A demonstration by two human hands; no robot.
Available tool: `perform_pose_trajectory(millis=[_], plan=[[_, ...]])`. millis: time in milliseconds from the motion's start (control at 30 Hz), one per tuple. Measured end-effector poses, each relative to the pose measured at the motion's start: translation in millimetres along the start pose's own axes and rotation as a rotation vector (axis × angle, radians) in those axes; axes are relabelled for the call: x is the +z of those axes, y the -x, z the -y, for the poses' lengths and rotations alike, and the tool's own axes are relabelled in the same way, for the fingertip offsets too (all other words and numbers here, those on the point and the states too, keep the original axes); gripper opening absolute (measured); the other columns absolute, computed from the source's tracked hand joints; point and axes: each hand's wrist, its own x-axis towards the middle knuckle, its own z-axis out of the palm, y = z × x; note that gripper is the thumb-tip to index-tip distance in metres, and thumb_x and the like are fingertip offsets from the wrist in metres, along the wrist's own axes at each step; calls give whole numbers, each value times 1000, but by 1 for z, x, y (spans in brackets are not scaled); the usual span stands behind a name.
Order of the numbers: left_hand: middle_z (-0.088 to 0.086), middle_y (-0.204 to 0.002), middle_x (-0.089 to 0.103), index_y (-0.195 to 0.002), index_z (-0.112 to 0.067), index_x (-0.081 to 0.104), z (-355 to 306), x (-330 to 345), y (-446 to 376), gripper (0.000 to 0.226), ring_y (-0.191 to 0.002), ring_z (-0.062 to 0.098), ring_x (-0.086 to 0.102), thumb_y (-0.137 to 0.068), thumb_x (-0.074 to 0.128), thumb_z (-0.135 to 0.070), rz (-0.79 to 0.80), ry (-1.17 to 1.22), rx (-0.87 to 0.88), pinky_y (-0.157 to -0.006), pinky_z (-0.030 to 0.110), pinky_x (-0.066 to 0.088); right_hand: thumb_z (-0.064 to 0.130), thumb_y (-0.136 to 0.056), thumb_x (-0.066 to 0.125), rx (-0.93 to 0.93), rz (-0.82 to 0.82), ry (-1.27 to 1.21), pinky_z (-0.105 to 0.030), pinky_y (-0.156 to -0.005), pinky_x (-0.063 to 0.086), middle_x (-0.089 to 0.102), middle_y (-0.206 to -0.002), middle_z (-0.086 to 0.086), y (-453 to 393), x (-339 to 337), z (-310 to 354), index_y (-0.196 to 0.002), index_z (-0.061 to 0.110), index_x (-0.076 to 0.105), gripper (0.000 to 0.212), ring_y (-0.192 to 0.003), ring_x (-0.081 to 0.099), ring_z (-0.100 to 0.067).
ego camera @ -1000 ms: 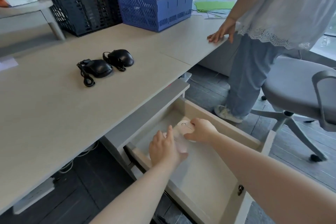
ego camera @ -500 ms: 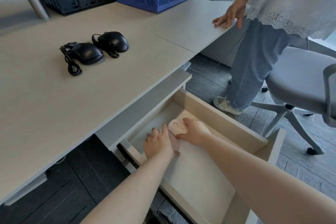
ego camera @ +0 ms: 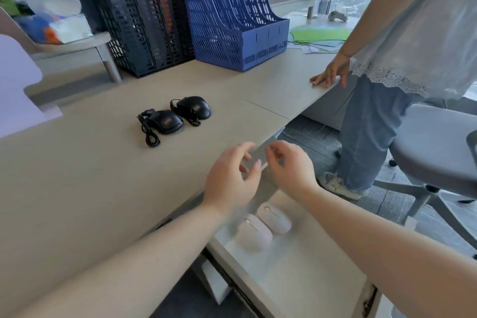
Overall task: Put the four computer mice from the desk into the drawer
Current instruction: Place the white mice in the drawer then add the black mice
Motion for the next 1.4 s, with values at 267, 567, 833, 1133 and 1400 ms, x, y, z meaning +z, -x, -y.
perform_pose_trajectory(millis=[267,567,833,1133,1400], plan=[[12,-134,46,-136,-16,40,84,-79,-69,75,-127,32,39,-75,70,-47,-248,-350,-326,-102,41,38,39,-93,51,-138,169,59,-31,-95,40,60,-125,-3,-60,39,61,-130,18,52,42,-124,46,-24],[2,-152,23,-137,-38,30,136,-85,-101,100,-139,30,24,-52,67,-76,-124,-443,-420,-111,49,32,47,-84,58,-115,286,2,-41,-110,32,46,-142,-4,-108,99,94,-140,28,37,63,-137,34,-29],[1,-146,34,-132,-40,33,142,-79,-121,69,-130,38,35,-70,59,-55,-74,-507,-397,-101,48,36,50,-81,59,-177,317,64,-44,-108,35,38,-147,-5,-133,123,102,-146,33,25,75,-136,35,-32],[7,-138,43,-132,-34,40,142,-80,-123,57,-113,38,52,-78,58,-37,-133,-562,-364,-85,41,44,44,-77,63,-171,284,85,-41,-101,43,46,-128,-10,-138,128,104,-130,37,46,55,-119,49,-34],[-1,-140,47,-128,-36,47,124,-80,-99,59,-116,32,55,-73,65,-29,-83,-477,-236,-89,40,50,32,-77,65,-116,201,14,-36,-88,46,52,-120,-9,-120,105,93,-123,30,51,48,-111,50,-33]])
